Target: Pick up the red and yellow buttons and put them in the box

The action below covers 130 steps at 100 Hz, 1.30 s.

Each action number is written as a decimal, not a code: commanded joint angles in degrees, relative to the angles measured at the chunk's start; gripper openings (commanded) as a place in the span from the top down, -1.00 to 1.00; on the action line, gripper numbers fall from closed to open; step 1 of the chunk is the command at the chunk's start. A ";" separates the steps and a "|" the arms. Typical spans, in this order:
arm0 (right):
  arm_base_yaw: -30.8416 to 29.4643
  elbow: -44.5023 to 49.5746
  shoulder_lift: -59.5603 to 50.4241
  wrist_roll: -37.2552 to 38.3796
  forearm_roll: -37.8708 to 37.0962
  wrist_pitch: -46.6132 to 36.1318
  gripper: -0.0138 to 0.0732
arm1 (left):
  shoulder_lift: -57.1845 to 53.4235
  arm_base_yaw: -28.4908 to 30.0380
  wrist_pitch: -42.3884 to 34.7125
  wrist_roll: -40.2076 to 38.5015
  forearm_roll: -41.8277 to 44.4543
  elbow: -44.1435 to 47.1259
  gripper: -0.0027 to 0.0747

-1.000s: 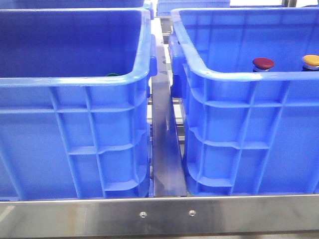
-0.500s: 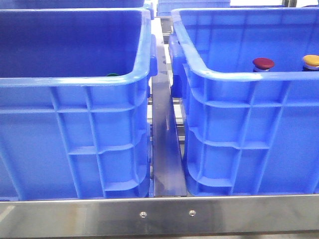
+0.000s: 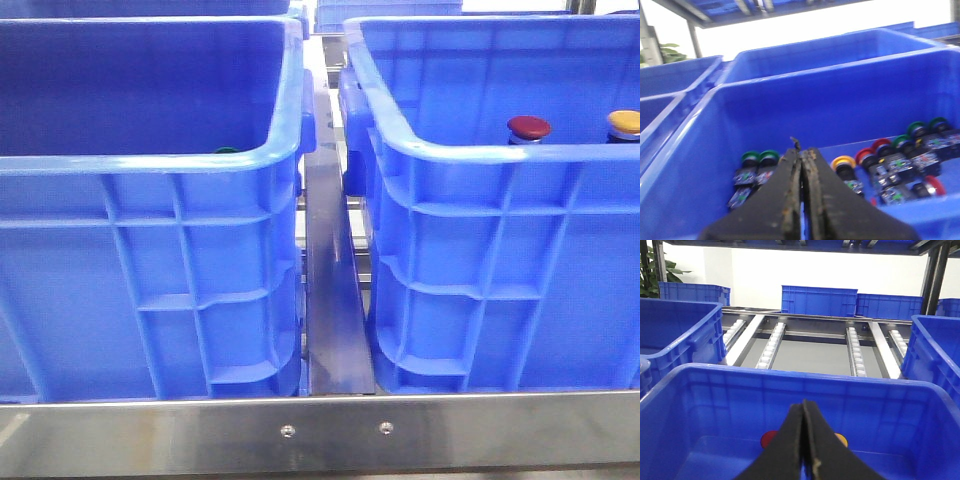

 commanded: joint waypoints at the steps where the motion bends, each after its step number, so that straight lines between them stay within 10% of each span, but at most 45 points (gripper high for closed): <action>1: -0.24 -1.40 -0.08 -0.23 6.08 1.91 0.84 | -2.85 1.75 -2.51 -2.14 -0.86 0.23 0.98; 130: -0.24 -1.40 0.03 -0.23 6.08 1.96 0.84 | -2.64 2.86 -2.86 -5.63 -0.02 4.16 0.98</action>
